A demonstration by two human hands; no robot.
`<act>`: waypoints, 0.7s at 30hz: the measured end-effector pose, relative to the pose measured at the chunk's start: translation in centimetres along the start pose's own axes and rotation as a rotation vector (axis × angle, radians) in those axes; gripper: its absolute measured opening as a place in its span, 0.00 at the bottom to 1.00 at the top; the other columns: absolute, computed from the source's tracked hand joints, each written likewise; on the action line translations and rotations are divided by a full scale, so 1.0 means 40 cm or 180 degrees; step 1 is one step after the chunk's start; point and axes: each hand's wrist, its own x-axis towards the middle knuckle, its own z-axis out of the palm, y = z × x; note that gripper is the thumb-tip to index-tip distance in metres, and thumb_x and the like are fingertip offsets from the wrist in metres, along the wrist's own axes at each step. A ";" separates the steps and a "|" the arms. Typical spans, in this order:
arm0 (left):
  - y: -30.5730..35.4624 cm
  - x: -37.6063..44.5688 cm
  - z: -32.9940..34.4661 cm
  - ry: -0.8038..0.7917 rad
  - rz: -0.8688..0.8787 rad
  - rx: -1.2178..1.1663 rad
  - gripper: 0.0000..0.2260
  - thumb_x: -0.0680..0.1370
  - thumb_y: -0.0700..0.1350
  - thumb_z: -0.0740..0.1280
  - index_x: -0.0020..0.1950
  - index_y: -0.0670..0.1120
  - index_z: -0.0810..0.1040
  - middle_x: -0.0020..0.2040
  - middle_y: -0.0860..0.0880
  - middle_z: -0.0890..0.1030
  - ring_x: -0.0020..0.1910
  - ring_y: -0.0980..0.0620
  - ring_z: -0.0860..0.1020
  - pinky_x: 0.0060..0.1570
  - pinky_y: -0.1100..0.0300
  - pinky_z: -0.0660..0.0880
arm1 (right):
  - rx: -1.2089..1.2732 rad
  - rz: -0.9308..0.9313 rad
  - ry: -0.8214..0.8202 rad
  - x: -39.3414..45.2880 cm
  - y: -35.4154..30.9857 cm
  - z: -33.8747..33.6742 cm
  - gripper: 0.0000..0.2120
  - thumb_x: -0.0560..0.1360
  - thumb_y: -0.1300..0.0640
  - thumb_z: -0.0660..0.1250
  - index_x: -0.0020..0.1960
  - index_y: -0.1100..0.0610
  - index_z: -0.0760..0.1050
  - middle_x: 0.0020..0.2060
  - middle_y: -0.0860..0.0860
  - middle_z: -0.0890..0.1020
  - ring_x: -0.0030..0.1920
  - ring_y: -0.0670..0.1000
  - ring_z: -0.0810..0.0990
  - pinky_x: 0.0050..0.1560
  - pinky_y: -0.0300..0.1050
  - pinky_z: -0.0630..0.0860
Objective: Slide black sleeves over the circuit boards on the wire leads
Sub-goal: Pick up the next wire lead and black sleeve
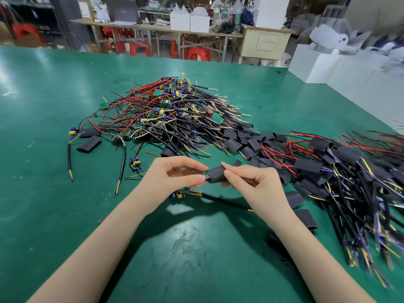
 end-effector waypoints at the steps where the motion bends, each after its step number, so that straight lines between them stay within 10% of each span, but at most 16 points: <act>1: 0.001 -0.001 0.001 -0.0013 -0.0002 0.0017 0.10 0.66 0.43 0.76 0.46 0.50 0.86 0.43 0.45 0.86 0.41 0.48 0.85 0.43 0.65 0.79 | -0.0041 -0.0034 0.0008 0.000 0.001 0.001 0.09 0.74 0.65 0.69 0.52 0.57 0.83 0.35 0.51 0.85 0.34 0.41 0.80 0.41 0.32 0.73; 21: -0.006 0.003 0.009 -0.0156 0.0193 0.0452 0.12 0.69 0.34 0.75 0.51 0.44 0.84 0.43 0.46 0.84 0.40 0.53 0.81 0.44 0.66 0.77 | -0.0419 0.0222 -0.0535 0.006 -0.007 -0.023 0.21 0.67 0.60 0.77 0.59 0.48 0.80 0.40 0.43 0.84 0.32 0.49 0.80 0.37 0.43 0.80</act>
